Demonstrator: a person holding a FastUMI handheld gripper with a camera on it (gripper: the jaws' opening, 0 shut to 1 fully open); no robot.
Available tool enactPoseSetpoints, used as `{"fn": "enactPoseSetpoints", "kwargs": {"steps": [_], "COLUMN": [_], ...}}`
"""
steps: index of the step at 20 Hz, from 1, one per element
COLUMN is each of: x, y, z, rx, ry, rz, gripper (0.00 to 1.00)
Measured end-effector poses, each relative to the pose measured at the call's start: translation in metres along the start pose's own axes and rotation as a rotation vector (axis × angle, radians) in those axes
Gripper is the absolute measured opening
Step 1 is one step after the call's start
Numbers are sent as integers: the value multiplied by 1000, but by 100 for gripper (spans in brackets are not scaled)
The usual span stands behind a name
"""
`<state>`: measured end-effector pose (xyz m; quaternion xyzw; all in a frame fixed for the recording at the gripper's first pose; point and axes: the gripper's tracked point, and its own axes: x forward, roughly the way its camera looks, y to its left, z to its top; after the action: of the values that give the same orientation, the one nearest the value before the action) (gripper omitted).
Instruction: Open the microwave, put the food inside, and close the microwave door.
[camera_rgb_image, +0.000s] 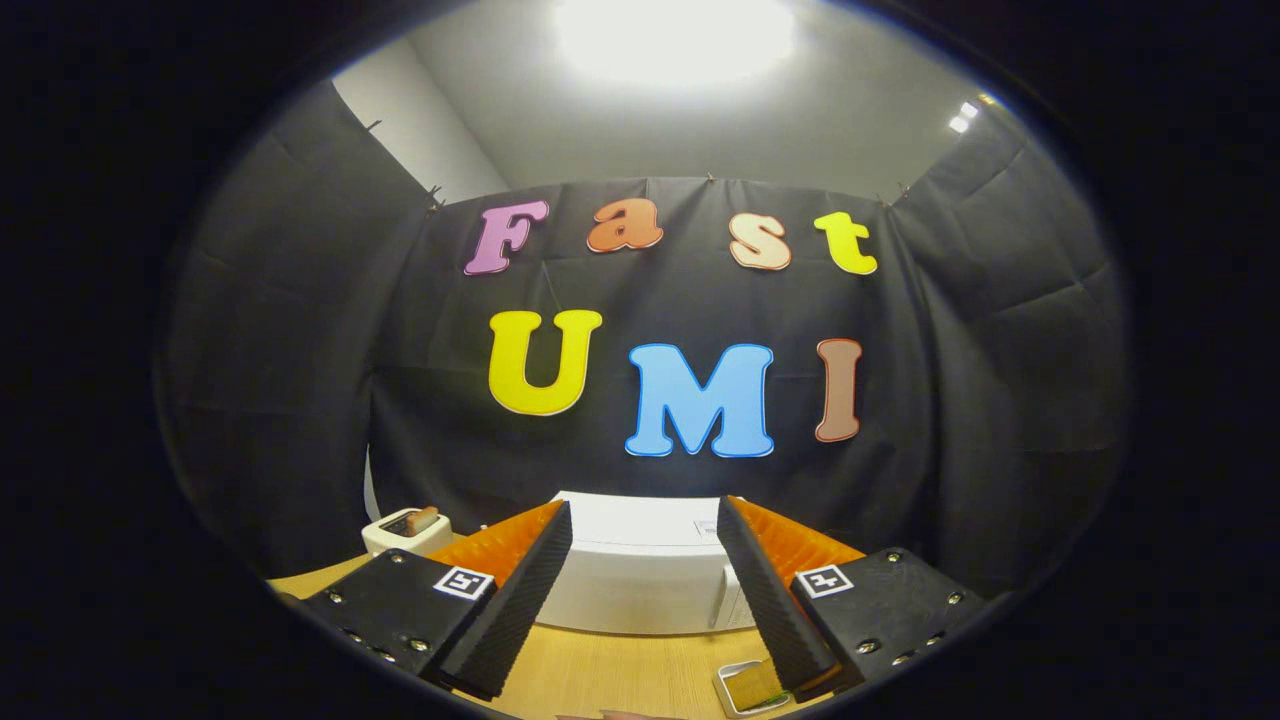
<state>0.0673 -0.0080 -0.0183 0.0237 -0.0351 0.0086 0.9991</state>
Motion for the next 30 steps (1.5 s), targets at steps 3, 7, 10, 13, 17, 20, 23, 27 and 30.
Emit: {"fn": "enactPoseSetpoints", "kwargs": {"steps": [3, 7, 10, 13, 17, 20, 23, 27, 30], "x": [21, 54, 77, 99, 125, 144, 161, 175, 184], "y": [-10, -27, -46, -63, -75, -84, -90, -95, -97], "z": [-27, -72, -101, -126, -161, -194, -222, -238, -246], "rx": [-9, -6, 17, 22, 33, 42, 36, 17, 31], "ry": [22, 75, 82, 62, 82, 136, 181, 181, 183], "rz": [-4, -6, -23, -57, -54, -55, -74, -95, -96], "gripper": [94, 95, 95, 95, 95, 95, 95, 95, 95]}}
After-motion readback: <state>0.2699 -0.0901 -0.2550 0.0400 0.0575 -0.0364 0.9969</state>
